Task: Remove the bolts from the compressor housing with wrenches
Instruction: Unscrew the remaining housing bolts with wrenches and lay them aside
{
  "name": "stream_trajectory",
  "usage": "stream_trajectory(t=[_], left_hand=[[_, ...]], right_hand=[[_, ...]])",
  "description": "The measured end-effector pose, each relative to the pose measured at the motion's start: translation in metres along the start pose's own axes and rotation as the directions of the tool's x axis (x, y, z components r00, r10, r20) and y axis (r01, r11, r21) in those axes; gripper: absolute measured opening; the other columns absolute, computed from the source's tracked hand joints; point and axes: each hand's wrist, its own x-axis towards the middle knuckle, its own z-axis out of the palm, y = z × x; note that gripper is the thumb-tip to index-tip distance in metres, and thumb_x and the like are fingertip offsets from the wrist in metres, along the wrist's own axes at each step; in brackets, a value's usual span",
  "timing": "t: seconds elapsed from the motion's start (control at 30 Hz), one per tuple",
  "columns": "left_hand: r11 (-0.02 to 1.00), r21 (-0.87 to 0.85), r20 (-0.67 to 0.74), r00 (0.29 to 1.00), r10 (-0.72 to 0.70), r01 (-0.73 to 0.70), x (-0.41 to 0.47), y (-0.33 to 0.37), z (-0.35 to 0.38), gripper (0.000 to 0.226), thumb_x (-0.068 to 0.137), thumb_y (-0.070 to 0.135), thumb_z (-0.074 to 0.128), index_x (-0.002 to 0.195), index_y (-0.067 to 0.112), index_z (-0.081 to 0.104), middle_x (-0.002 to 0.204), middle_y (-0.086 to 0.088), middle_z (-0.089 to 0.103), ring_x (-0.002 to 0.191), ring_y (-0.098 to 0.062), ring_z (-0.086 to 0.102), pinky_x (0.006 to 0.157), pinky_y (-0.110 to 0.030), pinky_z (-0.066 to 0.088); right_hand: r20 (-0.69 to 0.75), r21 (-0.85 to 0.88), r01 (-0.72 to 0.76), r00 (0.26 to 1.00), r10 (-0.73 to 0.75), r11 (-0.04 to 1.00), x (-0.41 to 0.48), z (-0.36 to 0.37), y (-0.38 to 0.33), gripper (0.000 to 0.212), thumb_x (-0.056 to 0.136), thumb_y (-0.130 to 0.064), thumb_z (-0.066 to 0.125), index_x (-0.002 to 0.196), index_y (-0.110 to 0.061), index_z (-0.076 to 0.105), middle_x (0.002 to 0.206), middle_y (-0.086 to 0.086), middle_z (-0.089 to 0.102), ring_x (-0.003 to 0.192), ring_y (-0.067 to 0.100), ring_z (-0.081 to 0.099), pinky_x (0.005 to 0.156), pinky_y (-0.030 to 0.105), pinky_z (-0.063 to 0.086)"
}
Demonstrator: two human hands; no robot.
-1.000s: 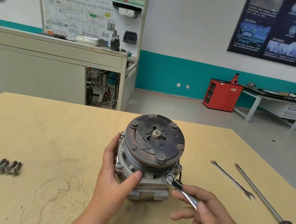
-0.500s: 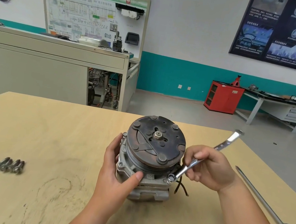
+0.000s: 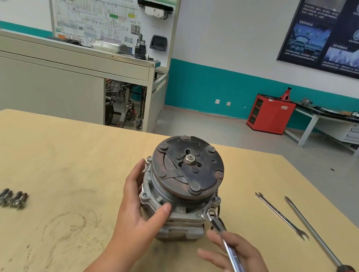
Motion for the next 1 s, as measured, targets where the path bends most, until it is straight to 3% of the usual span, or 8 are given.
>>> stream_trajectory(t=[0.13,0.23,0.37,0.53,0.67,0.77,0.93,1.0], left_hand=[[0.863,0.275,-0.064,0.887,0.457,-0.424,0.002,0.018,0.002,0.065,0.073,0.028,0.06,0.135,0.023,0.039,0.147,-0.021,0.024,0.145,-0.026,0.02,0.117,-0.038,0.02],[0.673,0.409,0.042,0.749,0.661,-0.617,-0.004,0.028,0.006,0.046,0.074,0.02,0.057,0.116,0.039,0.058,0.152,-0.007,0.018,0.143,-0.029,0.018,0.113,-0.055,0.019],[0.631,0.535,0.159,0.801,0.578,-0.561,-0.016,0.031,0.022,0.037,0.07,0.029,0.057,0.102,0.044,0.066,0.157,-0.008,0.019,0.148,-0.031,0.004,0.11,-0.064,0.01],[0.672,0.567,0.188,0.869,0.458,-0.477,-0.018,0.03,0.024,0.035,0.067,0.031,0.052,0.09,0.044,0.075,0.152,-0.012,0.026,0.147,-0.032,0.007,0.111,-0.061,0.011],[0.694,0.537,0.176,0.869,0.463,-0.479,-0.019,0.027,0.025,0.032,0.067,0.028,0.052,0.085,0.043,0.073,0.154,-0.007,0.021,0.148,-0.03,0.007,0.112,-0.061,0.01],[0.704,0.519,0.155,0.863,0.48,-0.485,-0.019,0.026,0.025,0.035,0.065,0.026,0.051,0.091,0.043,0.065,0.154,-0.004,0.021,0.148,-0.027,0.008,0.111,-0.061,0.011],[0.714,0.484,0.167,0.854,0.492,-0.506,-0.016,0.026,0.022,0.043,0.064,0.024,0.05,0.1,0.044,0.063,0.154,-0.002,0.021,0.148,-0.025,0.007,0.112,-0.06,0.011],[0.727,0.471,0.174,0.861,0.478,-0.499,-0.016,0.028,0.02,0.048,0.065,0.025,0.05,0.107,0.045,0.06,0.154,-0.005,0.02,0.148,-0.027,0.008,0.111,-0.061,0.012]], right_hand=[[0.003,-0.128,0.082,0.997,-0.083,0.988,-0.007,0.012,0.001,0.031,0.057,-0.012,0.055,0.084,-0.021,0.068,0.085,-0.012,0.074,0.059,0.018,0.068,0.058,0.009,0.046],[-0.022,-0.268,0.134,0.989,-0.146,0.954,-0.004,0.015,-0.002,0.029,0.06,-0.029,0.064,0.081,-0.049,0.066,0.082,-0.016,0.073,0.058,0.007,0.063,0.06,0.008,0.045],[0.014,-0.229,0.089,0.996,-0.088,0.969,-0.003,0.004,-0.006,0.036,0.051,-0.055,0.061,0.086,-0.051,0.068,0.077,-0.007,0.073,0.059,0.001,0.06,0.059,0.009,0.045],[0.199,0.049,-0.246,0.952,0.232,0.968,0.041,-0.035,-0.023,0.068,0.037,-0.059,0.085,0.088,-0.015,0.076,0.054,0.001,0.054,0.042,0.005,0.041,0.035,0.014,0.029],[0.105,0.306,-0.338,0.941,0.321,0.89,0.116,-0.043,-0.03,0.032,0.076,-0.034,0.066,0.095,-0.008,0.066,0.048,-0.008,0.037,0.033,-0.001,0.029,0.03,0.011,0.025],[0.058,0.264,-0.337,0.941,0.334,0.904,0.161,-0.029,-0.038,0.019,0.089,-0.03,0.055,0.079,-0.014,0.059,0.043,-0.01,0.031,0.033,0.001,0.029,0.033,0.012,0.028],[0.353,-0.116,-0.401,0.839,0.415,0.909,0.162,-0.019,-0.033,0.03,0.082,-0.039,0.05,0.064,-0.019,0.062,0.044,-0.006,0.038,0.036,0.006,0.035,0.036,0.015,0.029],[0.37,0.008,-0.406,0.85,0.375,0.914,0.153,-0.028,-0.028,0.032,0.083,-0.038,0.047,0.064,-0.018,0.065,0.047,-0.003,0.041,0.036,0.005,0.036,0.035,0.015,0.029]])
